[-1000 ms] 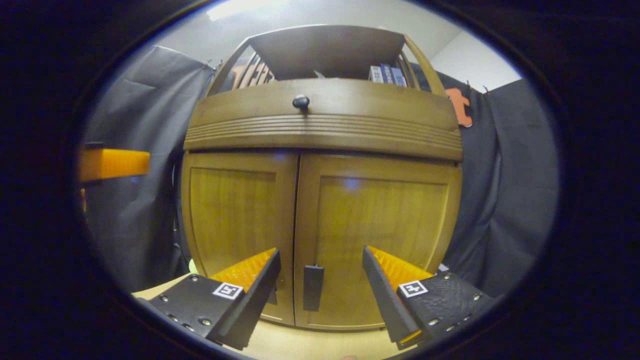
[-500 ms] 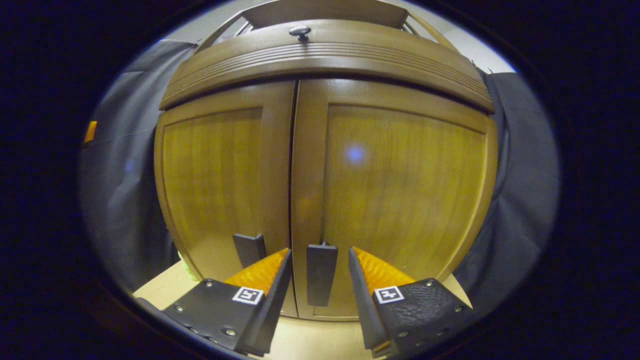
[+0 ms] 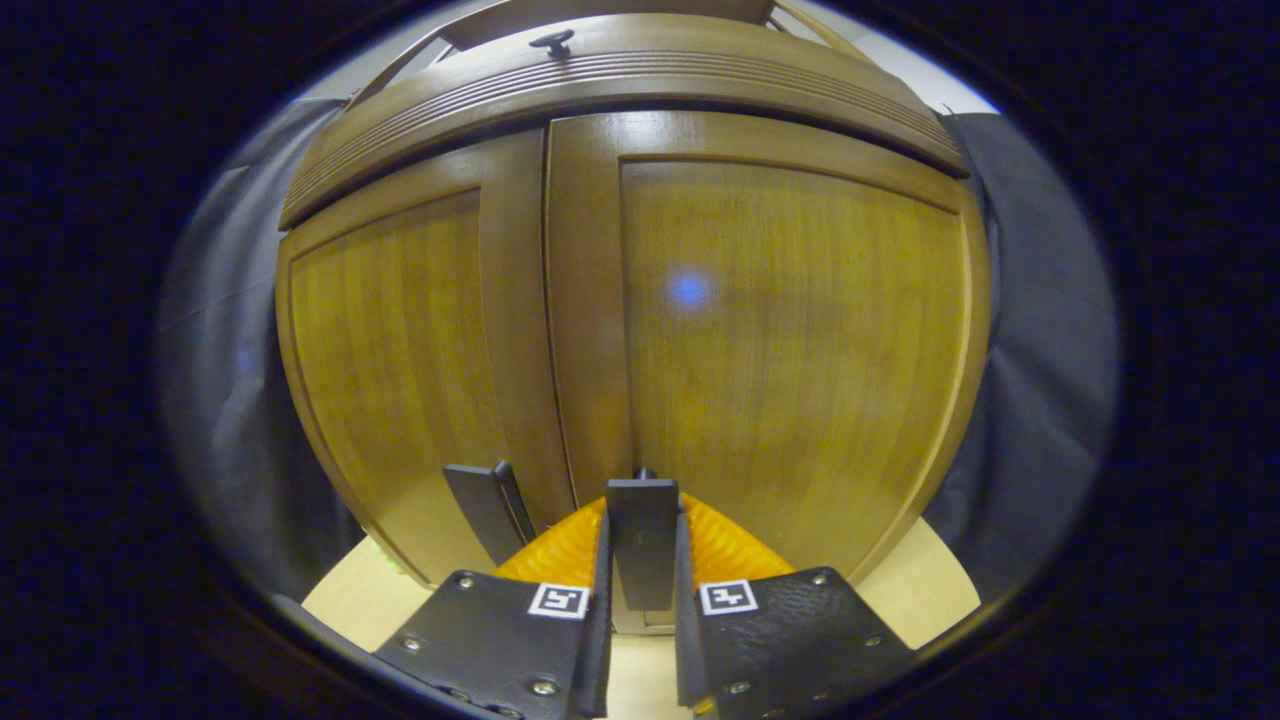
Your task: Open the right door of the double-door shoe cabinet with the right hand, and open the left door with the left hand.
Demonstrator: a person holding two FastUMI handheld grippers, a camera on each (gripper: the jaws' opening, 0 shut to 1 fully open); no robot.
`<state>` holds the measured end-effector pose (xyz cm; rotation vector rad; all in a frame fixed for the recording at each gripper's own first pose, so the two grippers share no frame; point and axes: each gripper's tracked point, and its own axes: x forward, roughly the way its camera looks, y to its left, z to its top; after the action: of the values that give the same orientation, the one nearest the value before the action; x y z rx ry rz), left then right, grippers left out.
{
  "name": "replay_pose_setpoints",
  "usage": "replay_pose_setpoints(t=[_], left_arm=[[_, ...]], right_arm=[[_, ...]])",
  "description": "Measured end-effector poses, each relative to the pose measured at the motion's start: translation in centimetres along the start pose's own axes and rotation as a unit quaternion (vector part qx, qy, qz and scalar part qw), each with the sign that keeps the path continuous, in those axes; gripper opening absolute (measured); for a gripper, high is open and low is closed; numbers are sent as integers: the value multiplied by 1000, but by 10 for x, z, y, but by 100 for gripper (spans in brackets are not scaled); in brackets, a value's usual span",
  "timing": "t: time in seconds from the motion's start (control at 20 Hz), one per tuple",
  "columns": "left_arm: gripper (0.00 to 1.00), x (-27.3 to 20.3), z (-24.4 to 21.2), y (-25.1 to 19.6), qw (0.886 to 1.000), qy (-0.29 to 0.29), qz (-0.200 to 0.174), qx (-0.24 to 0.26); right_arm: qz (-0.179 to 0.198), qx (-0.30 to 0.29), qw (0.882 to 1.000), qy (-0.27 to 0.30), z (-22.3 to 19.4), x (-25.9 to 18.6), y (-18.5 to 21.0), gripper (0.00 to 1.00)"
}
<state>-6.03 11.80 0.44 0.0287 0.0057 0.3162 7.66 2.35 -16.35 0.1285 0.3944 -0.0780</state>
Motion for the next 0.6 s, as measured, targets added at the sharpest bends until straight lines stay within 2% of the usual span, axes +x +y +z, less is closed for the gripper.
replay_pose_setpoints(t=[0.1,0.25,0.3,0.4,0.45,0.55,0.6], left_arm=[[92,0,1,-3,1000,0,-6,4],[96,-3,2,-10,1000,-1,-20,9],[92,-3,2,-14,1000,-1,-25,9],[99,-5,2,-22,999,-2,-38,8],[92,-6,3,-26,999,-2,-45,7],[92,-9,2,-35,998,-1,-59,6],[99,-11,2,-39,998,-1,-65,7]], right_arm=[[-1,-1,1000,-1,-3,-10,-4,26],[-7,5,1000,-5,-7,-24,-8,26],[-10,5,1000,-6,-5,-26,-8,26],[-15,6,1000,-8,-1,-30,-11,26],[-15,8,1000,-9,-5,-35,-14,26],[-17,11,1000,-11,-10,-47,-20,26],[-18,11,1000,-13,-10,-50,-22,26]])
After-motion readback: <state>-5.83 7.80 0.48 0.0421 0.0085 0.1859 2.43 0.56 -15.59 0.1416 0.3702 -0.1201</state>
